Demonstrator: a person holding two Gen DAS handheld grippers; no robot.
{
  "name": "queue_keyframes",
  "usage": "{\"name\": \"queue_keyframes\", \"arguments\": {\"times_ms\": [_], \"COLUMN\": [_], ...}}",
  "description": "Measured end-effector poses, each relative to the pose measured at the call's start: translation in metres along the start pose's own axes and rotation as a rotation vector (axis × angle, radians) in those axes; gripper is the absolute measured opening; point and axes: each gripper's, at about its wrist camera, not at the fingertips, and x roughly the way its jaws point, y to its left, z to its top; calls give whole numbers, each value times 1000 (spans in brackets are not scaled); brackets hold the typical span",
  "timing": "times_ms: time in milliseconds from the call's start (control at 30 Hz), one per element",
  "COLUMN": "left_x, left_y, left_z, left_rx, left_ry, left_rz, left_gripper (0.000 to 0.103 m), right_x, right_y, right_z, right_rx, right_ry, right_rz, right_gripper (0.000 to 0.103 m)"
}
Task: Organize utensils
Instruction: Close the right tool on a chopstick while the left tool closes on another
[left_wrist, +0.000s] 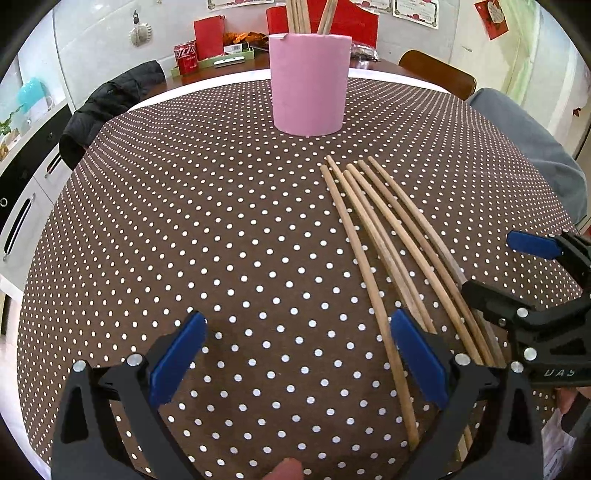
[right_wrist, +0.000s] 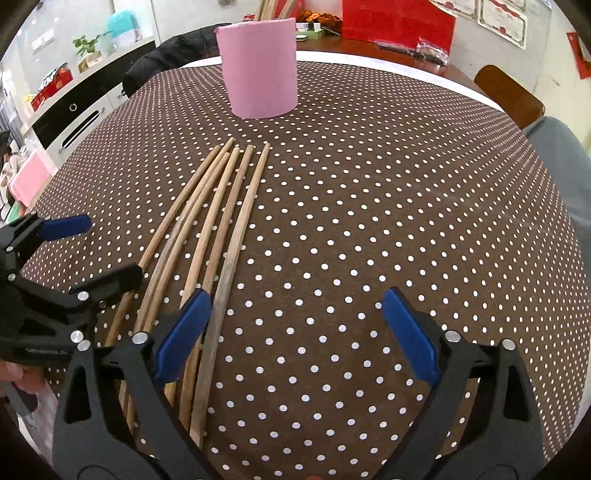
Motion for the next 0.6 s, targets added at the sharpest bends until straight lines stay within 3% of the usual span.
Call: {"name": "queue_keyframes", "arguments": {"times_ms": [67,200,400,600], "left_x": [1,3,10,17], "left_y": [-1,-1,-8,-7], "left_z": [1,5,21,36], "left_rx": [6,18,78,101], "left_ry": [-2,-2,17,31], "left_rz": [5,15,57,31], "left_gripper": [99,99,99,99], "right_x": [2,-1,8,19], "right_y": [2,2,9,15], "right_z": [1,5,23,40], "right_rx": [-31,-39,-62,-75], "right_ry": [6,11,31,54], "right_rz": [-37,-23,6,6], "right_gripper": [79,59,58,55]}}
